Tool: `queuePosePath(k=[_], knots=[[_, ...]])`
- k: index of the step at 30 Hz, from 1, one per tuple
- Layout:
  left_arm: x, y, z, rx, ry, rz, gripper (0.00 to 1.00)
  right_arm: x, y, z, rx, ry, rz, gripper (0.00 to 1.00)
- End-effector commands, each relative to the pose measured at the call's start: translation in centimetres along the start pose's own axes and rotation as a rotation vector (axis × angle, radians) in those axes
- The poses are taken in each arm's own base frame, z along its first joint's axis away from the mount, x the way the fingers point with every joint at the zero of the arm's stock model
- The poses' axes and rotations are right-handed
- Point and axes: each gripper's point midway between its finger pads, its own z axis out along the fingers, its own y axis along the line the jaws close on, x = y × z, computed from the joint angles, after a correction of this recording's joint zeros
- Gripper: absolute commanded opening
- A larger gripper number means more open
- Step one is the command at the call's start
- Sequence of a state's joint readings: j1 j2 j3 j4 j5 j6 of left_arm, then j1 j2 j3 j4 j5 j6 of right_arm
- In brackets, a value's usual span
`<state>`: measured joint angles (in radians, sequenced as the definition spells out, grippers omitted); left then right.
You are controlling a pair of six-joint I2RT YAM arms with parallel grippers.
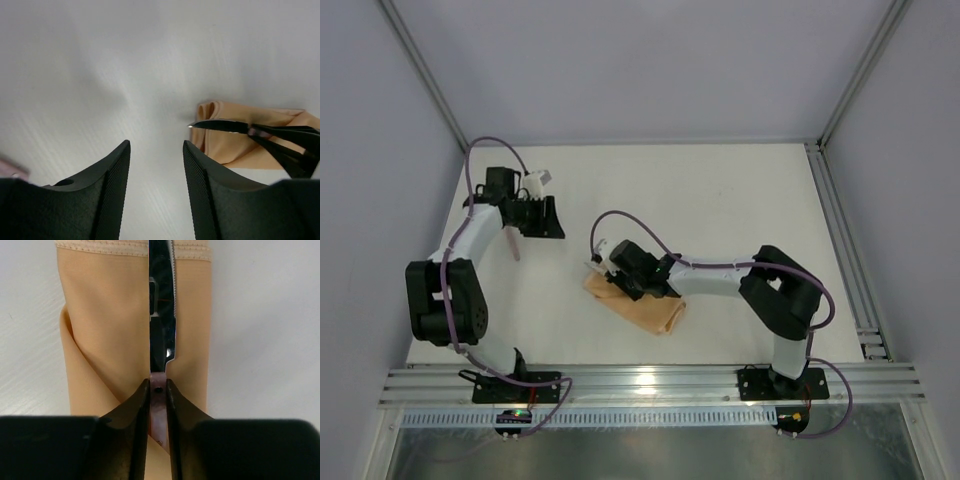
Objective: Fold the napkin into a case and place the utensils inside
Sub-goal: Insert the knife into the folded napkin, then pick up the fork from the corner of the board.
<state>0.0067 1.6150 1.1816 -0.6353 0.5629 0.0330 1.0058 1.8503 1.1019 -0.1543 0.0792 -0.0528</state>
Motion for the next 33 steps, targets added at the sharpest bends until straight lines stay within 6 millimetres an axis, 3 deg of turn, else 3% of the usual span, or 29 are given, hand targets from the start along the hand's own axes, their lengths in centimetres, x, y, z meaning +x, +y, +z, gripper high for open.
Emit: queuePosePath(k=[1, 4, 7, 9, 12, 16, 20, 24, 30, 31, 33], knots=[[-1.4, 4.3, -3.1, -0.165, -0.062, 0.061, 0.49, 0.1, 0.6, 0.4, -0.028, 0.019, 0.017, 0.25], [-1.8, 8.0, -5.1, -0.3, -0.079, 0.085, 0.55, -1.2, 0.3, -0.6, -0.017, -0.009, 0.019, 0.37], [-1.9, 12.6, -7.5, -0.463, -0.091, 0.081, 0.74, -2.8, -0.3, -2.0, 0.004, -0.049, 0.012, 0.5], [-1.8, 15.0, -8.0, -0.545, -0.086, 0.078, 0.76, -3.9, -0.6, -2.7, 0.016, -0.072, 0.001, 0.57], [-1.6, 16.1, -7.0, -0.552, -0.065, 0.071, 0.79, -5.5, -1.2, -3.7, 0.037, -0.1, -0.01, 0.63], [-1.6, 17.5, -3.9, -0.509, -0.035, -0.016, 0.88, -7.0, -1.5, -4.4, 0.052, -0.129, -0.037, 0.65], [-1.1, 18.8, -2.1, -0.567, 0.013, -0.005, 0.86, -7.9, -2.1, -5.1, 0.076, -0.149, -0.038, 0.66], [0.6, 20.6, -0.1, -0.588, 0.103, -0.007, 0.74, -8.8, -2.5, -6.3, 0.096, -0.187, -0.029, 0.66], [1.8, 20.8, 1.8, -0.527, 0.166, -0.04, 0.23, -10.0, -3.1, -8.5, 0.127, -0.248, 0.006, 0.65], [2.1, 20.6, 1.8, -0.518, 0.167, -0.04, 0.03, -10.4, -3.4, -9.2, 0.136, -0.266, 0.014, 0.65], [1.6, 19.1, 1.3, -0.477, 0.126, -0.027, 0.0, -10.9, -3.6, -10.2, 0.144, -0.292, 0.03, 0.66]])
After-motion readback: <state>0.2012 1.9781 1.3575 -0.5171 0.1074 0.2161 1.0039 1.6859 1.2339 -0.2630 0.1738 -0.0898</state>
